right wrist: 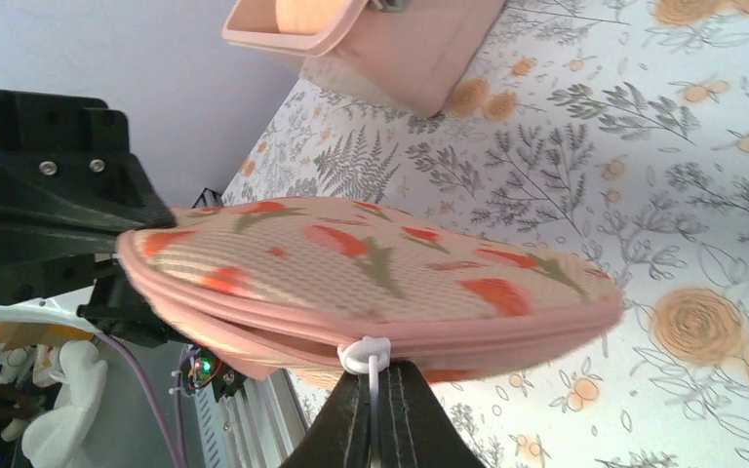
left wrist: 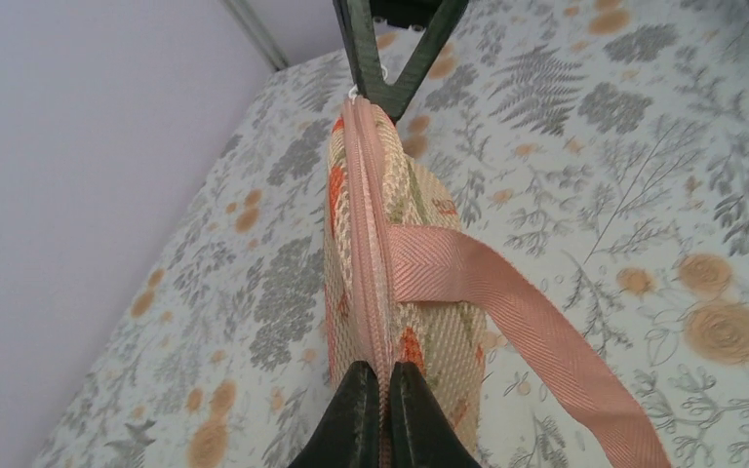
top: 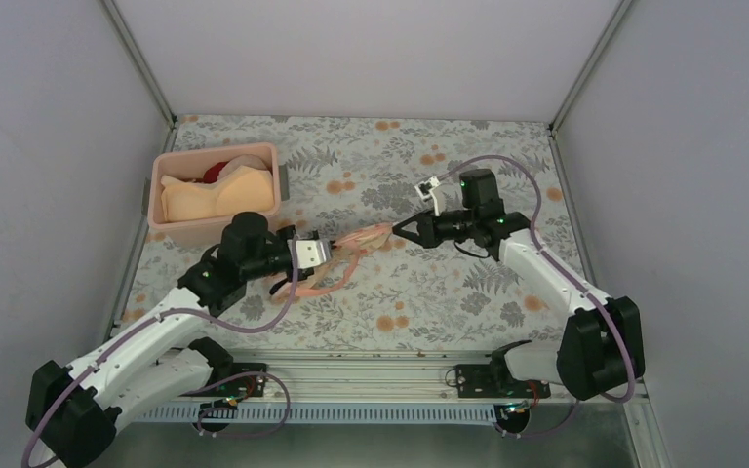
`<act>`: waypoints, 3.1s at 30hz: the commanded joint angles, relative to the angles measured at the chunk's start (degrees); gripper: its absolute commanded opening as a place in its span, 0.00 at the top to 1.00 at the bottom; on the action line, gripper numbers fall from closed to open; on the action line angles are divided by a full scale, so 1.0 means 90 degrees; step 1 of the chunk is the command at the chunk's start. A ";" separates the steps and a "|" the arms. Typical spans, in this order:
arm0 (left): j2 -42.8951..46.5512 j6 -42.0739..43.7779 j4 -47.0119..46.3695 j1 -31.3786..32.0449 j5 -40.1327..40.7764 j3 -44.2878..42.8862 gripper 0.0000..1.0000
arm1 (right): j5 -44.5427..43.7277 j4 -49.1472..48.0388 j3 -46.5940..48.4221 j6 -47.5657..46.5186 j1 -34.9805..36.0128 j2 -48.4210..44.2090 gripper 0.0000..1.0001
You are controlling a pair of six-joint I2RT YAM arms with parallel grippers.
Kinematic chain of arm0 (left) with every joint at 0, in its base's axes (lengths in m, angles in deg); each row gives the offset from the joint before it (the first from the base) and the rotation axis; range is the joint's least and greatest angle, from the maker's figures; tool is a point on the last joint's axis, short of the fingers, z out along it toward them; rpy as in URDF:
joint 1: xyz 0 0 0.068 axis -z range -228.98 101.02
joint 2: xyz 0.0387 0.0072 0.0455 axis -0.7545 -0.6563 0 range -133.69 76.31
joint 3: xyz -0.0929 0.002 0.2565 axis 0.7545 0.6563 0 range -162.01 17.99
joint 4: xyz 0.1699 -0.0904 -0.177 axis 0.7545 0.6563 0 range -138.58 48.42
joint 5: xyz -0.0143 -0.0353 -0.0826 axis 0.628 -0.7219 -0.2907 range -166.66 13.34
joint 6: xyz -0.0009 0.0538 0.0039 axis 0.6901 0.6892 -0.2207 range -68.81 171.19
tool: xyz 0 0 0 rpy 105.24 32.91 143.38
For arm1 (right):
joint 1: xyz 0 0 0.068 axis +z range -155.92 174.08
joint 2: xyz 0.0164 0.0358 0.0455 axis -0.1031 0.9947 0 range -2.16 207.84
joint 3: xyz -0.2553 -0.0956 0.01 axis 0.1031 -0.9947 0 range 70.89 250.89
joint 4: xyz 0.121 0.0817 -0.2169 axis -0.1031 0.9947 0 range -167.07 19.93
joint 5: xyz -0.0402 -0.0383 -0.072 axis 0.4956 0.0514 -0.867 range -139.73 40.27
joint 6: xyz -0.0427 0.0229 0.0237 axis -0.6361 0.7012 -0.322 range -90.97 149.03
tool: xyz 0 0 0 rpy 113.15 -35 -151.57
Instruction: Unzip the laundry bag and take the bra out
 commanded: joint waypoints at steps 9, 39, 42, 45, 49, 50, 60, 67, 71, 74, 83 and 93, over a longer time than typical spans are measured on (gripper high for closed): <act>0.0531 -0.2446 -0.0674 -0.1329 -0.1973 0.0303 0.98 | 0.0627 -0.0039 -0.0300 -0.0202 -0.0728 -0.0083 0.96; 0.0595 -0.0715 0.1205 -0.1298 -0.3523 -0.0354 0.00 | -0.0087 -0.2082 0.0073 0.1261 0.1691 -0.0270 0.96; 0.0572 -0.1084 0.0901 -0.1333 -0.3518 -0.0396 0.00 | -0.0146 -0.2111 0.0047 0.1284 0.1720 -0.0241 0.96; 0.0559 -0.0936 0.0901 -0.1401 -0.2738 -0.0234 0.00 | -0.0437 -0.1955 -0.0012 0.1236 0.1715 -0.0240 0.96; 0.0599 -0.1145 0.0644 -0.1519 -0.1571 -0.0003 0.00 | -0.0841 -0.1723 -0.0114 0.1232 0.1701 -0.0112 0.96; 0.0599 -0.1156 0.0632 -0.1577 -0.1445 0.0004 0.00 | -0.0884 -0.1676 -0.0137 0.1218 0.1701 -0.0070 0.96; 0.0927 0.0320 0.2010 -0.1902 -0.2280 -0.0261 0.00 | -0.1026 -0.1456 -0.0445 0.1140 0.1340 -0.0259 0.96; 0.0041 -0.2571 0.0452 -0.0698 -0.0473 -0.0919 0.00 | -0.0924 -0.1789 -0.0561 0.1422 0.1352 -0.0228 0.96; -0.0591 -0.3107 0.0338 0.0345 0.0089 -0.1205 0.00 | -0.1004 -0.1869 -0.0642 0.1514 0.1349 -0.0334 0.96; -0.0959 -0.3451 0.0062 0.0918 0.0560 -0.1181 0.06 | -0.0938 -0.1920 -0.0695 0.1571 0.1359 -0.0411 0.96; -0.1565 -0.3216 -0.0247 0.1438 0.1144 -0.1265 0.39 | -0.0811 -0.1735 -0.0646 0.1360 0.1359 -0.0565 0.96; -0.1765 -0.2888 -0.0180 0.1464 0.1464 -0.1223 0.97 | -0.0810 -0.1632 -0.0771 0.1164 0.1273 -0.0687 0.96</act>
